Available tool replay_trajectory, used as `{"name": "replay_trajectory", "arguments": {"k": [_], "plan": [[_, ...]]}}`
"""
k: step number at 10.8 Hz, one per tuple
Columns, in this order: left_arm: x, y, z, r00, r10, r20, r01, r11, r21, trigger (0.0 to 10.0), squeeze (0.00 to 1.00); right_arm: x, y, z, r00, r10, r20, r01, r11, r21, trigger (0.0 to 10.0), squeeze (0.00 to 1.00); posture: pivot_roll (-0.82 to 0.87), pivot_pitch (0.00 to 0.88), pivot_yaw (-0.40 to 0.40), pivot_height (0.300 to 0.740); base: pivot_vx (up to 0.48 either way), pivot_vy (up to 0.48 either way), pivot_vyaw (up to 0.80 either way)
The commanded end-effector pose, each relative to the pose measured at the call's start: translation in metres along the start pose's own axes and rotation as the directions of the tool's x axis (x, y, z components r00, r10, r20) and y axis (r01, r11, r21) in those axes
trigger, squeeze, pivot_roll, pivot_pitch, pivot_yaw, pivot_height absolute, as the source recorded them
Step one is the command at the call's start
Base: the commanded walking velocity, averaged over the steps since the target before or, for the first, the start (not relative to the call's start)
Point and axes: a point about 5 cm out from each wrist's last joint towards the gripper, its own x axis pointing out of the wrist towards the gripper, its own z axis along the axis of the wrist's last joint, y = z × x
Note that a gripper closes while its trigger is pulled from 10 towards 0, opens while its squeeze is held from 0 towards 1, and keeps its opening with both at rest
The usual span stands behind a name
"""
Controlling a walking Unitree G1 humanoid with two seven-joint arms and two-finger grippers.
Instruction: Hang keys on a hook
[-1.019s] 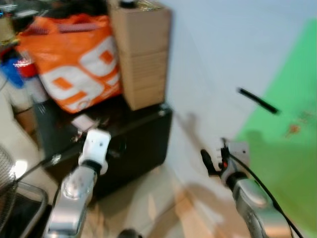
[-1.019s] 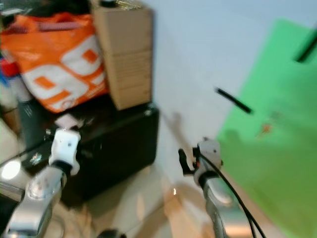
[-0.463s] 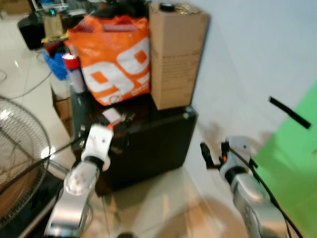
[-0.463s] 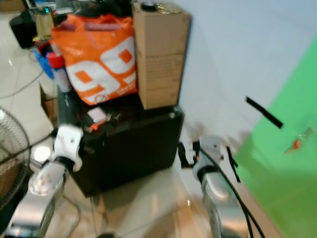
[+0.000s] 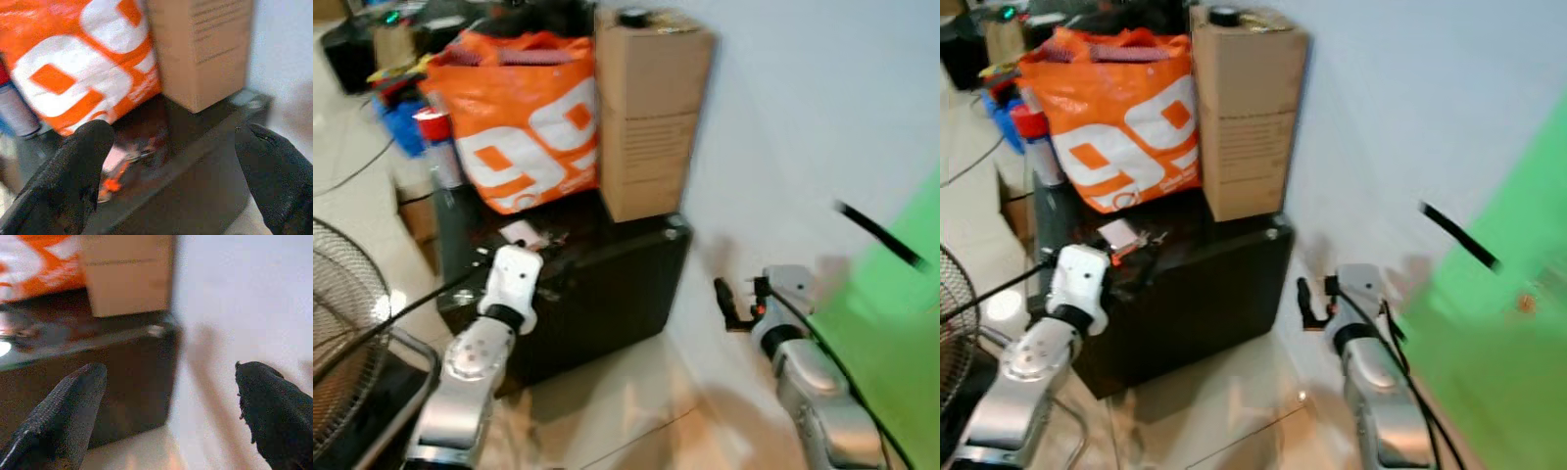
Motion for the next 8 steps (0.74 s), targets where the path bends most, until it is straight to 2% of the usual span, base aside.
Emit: {"name": "replay_trajectory", "arguments": {"k": [1,4,8], "plan": [[0.0014,-0.0011,0.0034,1.000,-0.004,0.012,0.004,1.000,-0.005,10.0,0.00,0.0009,-0.0030,0.0004,1.000,-0.012,0.000,0.012,1.000,-0.005,10.0,1.00,0.07,0.000,-0.044,0.740,0.364,0.000,0.00],[0.0017,0.0004,0.0036,1.000,-0.004,0.013,0.004,1.000,0.004,10.0,0.00,0.0041,0.0002,0.0007,1.000,0.028,-0.001,-0.028,0.999,-0.019,10.0,1.00,0.08,0.000,-0.045,0.740,0.364,0.000,0.00],[0.0003,-0.0010,0.0028,1.000,-0.020,0.011,0.020,1.000,0.016,10.0,0.00,0.0017,0.0039,-0.0038,0.989,0.144,-0.029,-0.145,0.988,-0.056,10.0,1.00,0.07,0.000,-0.041,0.740,0.364,0.000,0.80]]}}
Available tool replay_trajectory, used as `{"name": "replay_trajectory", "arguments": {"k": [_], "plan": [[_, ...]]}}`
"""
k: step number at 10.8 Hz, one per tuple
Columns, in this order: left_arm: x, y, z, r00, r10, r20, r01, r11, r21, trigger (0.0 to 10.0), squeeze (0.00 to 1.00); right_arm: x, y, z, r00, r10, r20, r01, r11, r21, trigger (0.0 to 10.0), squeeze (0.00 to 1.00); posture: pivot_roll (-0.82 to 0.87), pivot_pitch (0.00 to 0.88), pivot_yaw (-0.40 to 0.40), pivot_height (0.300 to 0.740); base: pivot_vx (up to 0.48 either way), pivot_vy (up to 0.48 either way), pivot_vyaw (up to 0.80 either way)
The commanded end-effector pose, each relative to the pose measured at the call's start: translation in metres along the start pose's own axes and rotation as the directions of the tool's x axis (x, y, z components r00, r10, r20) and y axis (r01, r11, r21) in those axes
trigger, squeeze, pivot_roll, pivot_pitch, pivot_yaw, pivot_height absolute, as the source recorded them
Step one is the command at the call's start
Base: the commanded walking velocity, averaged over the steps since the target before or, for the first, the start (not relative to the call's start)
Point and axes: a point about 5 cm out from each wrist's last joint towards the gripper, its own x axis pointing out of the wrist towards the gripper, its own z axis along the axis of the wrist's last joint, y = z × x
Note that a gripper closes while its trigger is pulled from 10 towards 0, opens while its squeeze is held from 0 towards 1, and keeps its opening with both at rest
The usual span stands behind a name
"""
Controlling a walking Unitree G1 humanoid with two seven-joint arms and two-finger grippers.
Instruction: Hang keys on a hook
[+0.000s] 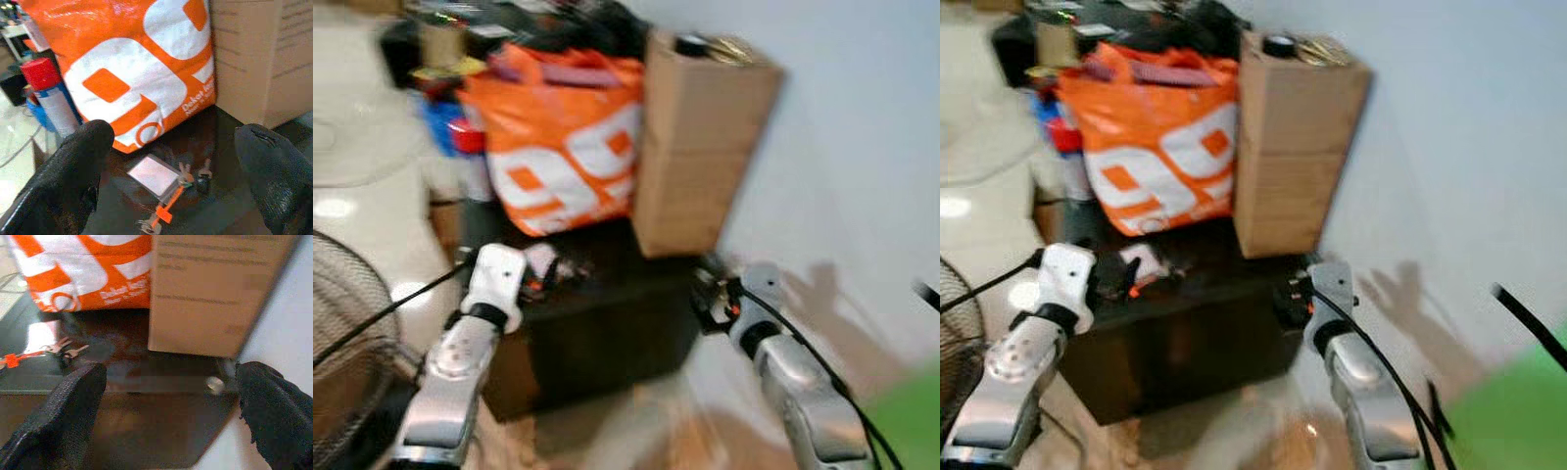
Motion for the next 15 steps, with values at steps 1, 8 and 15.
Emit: {"name": "replay_trajectory", "arguments": {"k": [1,8,15], "plan": [[0.001,-0.004,0.003,1.000,-0.024,0.011,0.023,1.000,0.010,10.0,0.00,-0.002,-0.004,-0.002,1.000,0.005,-0.007,-0.005,1.000,-0.006,10.0,1.00,0.07,0.000,-0.041,0.740,0.368,0.000,0.80],[0.001,-0.005,0.002,1.000,-0.027,0.010,0.027,1.000,0.016,10.0,0.00,0.000,-0.015,-0.006,0.998,-0.055,-0.025,0.054,0.998,-0.030,10.0,1.00,0.07,0.000,-0.052,0.740,0.362,0.000,0.21],[-0.003,-0.008,-0.013,0.991,-0.129,-0.041,0.133,0.986,0.103,10.0,0.00,0.015,-0.003,-0.036,0.986,0.050,-0.160,-0.055,0.998,-0.028,10.0,1.00,0.05,0.000,-0.086,0.740,0.095,0.000,0.00]]}}
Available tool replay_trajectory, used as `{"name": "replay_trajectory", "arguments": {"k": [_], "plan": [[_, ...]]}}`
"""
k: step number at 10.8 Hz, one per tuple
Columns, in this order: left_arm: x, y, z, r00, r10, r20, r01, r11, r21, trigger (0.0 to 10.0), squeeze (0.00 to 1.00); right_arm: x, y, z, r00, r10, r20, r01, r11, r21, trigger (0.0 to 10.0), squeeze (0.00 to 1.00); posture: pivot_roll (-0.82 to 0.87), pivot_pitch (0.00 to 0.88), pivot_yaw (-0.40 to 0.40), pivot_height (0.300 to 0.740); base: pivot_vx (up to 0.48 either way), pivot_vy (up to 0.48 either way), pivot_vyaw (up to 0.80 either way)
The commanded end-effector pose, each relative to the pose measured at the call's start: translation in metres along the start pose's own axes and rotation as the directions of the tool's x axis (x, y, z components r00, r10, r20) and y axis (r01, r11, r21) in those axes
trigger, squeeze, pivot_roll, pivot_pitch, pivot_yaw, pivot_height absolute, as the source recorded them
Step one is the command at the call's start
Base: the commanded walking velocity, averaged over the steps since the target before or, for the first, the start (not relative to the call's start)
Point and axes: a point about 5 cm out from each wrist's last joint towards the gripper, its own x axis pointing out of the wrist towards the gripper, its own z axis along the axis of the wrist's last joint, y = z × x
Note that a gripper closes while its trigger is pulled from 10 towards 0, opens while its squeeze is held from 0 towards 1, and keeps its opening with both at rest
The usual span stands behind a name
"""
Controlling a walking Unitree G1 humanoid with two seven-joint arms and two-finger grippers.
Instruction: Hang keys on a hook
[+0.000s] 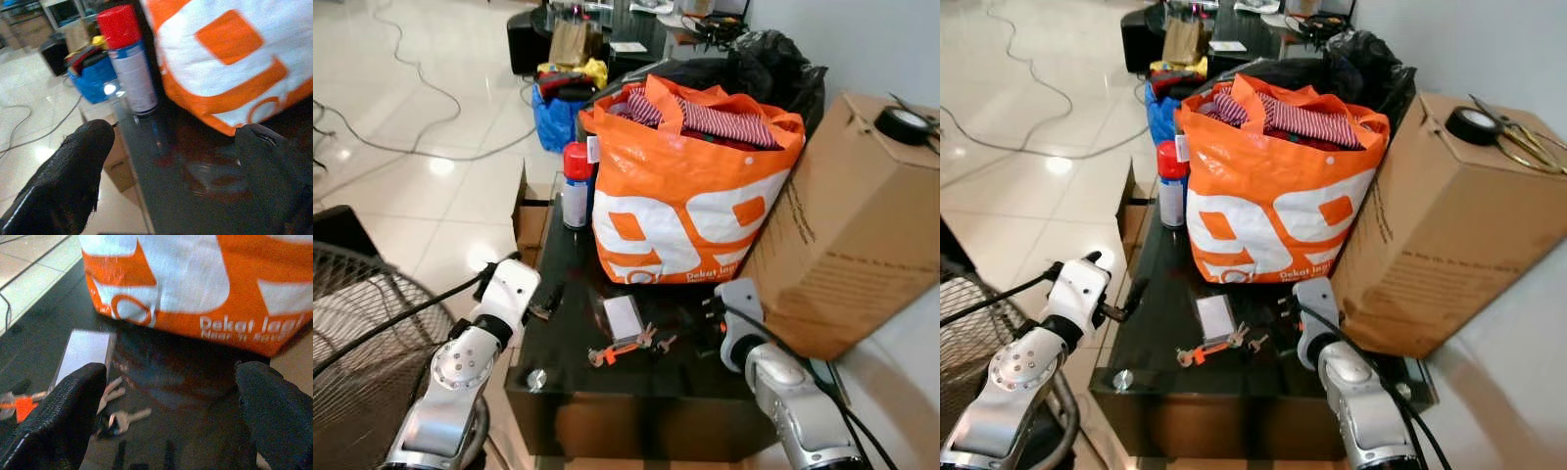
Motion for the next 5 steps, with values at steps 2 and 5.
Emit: {"name": "replay_trajectory", "arguments": {"k": [2,5], "plan": [[0.003,-0.006,0.001,0.996,-0.087,0.009,0.087,0.995,0.049,10.0,0.00,0.007,0.000,-0.008,1.000,0.014,-0.017,-0.014,1.000,0.019,10.0,1.00,0.06,0.000,-0.079,0.740,0.000,0.000,0.00],[0.001,-0.007,-0.003,0.991,-0.137,-0.004,0.137,0.990,0.042,10.0,0.00,0.015,0.008,-0.029,0.996,0.037,-0.080,-0.034,0.999,0.037,10.0,1.00,0.05,0.000,-0.037,0.740,0.000,0.000,0.00]]}}
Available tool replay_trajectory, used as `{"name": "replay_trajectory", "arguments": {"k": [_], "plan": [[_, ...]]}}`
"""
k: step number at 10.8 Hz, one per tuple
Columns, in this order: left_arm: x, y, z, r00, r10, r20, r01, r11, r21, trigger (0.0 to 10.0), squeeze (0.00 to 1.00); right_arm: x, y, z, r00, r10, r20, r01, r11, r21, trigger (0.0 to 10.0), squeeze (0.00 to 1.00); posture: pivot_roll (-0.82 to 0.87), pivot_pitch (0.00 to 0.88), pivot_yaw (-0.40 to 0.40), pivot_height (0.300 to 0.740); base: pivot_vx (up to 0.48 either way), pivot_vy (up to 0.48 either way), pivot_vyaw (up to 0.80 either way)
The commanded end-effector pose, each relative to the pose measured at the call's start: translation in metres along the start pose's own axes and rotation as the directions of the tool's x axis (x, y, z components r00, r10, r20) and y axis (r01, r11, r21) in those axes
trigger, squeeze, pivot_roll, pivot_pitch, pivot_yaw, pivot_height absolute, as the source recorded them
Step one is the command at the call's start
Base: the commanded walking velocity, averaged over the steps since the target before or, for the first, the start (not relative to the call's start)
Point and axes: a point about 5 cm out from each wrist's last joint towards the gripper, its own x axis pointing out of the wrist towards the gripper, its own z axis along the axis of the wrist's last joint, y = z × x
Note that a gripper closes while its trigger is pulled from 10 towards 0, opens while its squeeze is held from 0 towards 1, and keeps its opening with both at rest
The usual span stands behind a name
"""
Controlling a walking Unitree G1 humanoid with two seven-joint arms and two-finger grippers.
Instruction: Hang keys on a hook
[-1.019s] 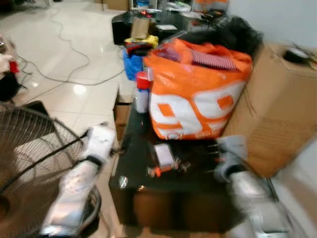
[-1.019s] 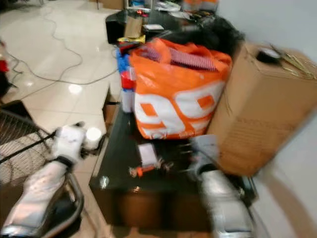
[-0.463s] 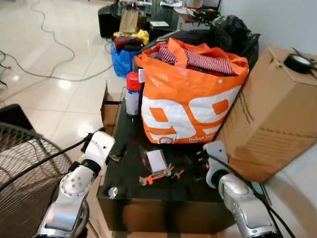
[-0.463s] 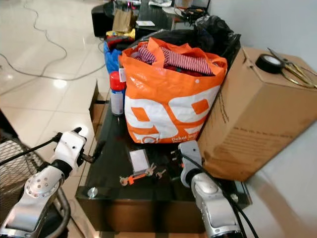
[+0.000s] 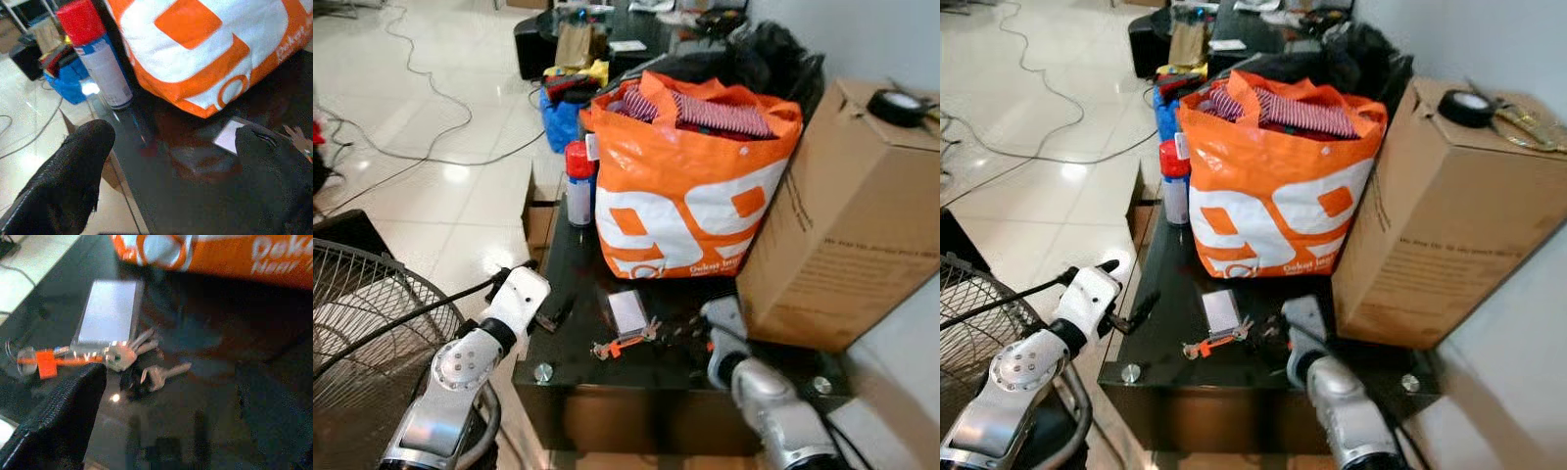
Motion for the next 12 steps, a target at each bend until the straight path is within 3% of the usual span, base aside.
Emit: {"name": "replay_trajectory", "arguments": {"k": [1,3,4,5,9,10,11,12], "plan": [[0.001,-0.003,-0.002,0.999,-0.046,-0.006,0.046,0.999,0.011,10.0,0.00,0.004,-0.001,0.005,1.000,-0.017,0.016,0.017,1.000,-0.013,10.0,1.00,0.05,0.011,-0.035,0.740,0.000,0.000,0.00],[-0.006,-0.008,-0.016,0.983,-0.170,-0.066,0.173,0.984,0.045,10.0,0.00,0.015,0.007,0.007,1.000,-0.023,0.017,0.023,1.000,-0.013,10.0,1.00,0.04,0.053,-0.037,0.740,0.000,0.000,0.00],[-0.009,-0.010,-0.019,0.967,-0.238,-0.089,0.243,0.969,0.053,10.0,0.00,0.019,0.012,0.008,1.000,-0.007,0.013,0.007,1.000,-0.010,10.0,0.18,0.04,0.073,-0.046,0.740,0.000,0.000,0.00],[-0.012,-0.012,-0.022,0.949,-0.295,-0.114,0.303,0.951,0.064,10.0,0.00,0.021,0.016,0.008,1.000,0.020,0.010,-0.020,1.000,-0.002,10.0,0.00,0.03,0.088,-0.052,0.740,0.000,0.000,0.00],[-0.011,-0.006,-0.024,0.935,-0.334,-0.120,0.344,0.936,0.076,10.0,0.00,0.029,0.026,0.004,1.000,0.024,-0.005,-0.024,0.999,-0.035,10.0,0.00,0.02,0.130,-0.060,0.740,0.000,0.000,0.00],[-0.010,-0.008,-0.022,0.931,-0.346,-0.113,0.355,0.932,0.072,10.0,0.00,0.033,0.028,0.003,1.000,0.016,-0.015,-0.017,1.000,-0.022,4.8,0.00,0.02,0.135,-0.058,0.740,0.000,0.000,0.00],[-0.009,-0.009,-0.022,0.929,-0.352,-0.109,0.361,0.930,0.071,10.0,0.00,0.034,0.029,0.004,1.000,0.013,-0.012,-0.013,1.000,-0.002,3.4,0.00,0.02,0.135,-0.058,0.740,0.000,0.000,0.00],[-0.008,-0.012,-0.022,0.927,-0.361,-0.103,0.369,0.927,0.065,10.0,0.00,0.035,0.030,0.005,1.000,0.023,-0.004,-0.023,1.000,0.017,0.7,0.00,0.02,0.135,-0.058,0.740,0.000,0.000,0.00]]}}
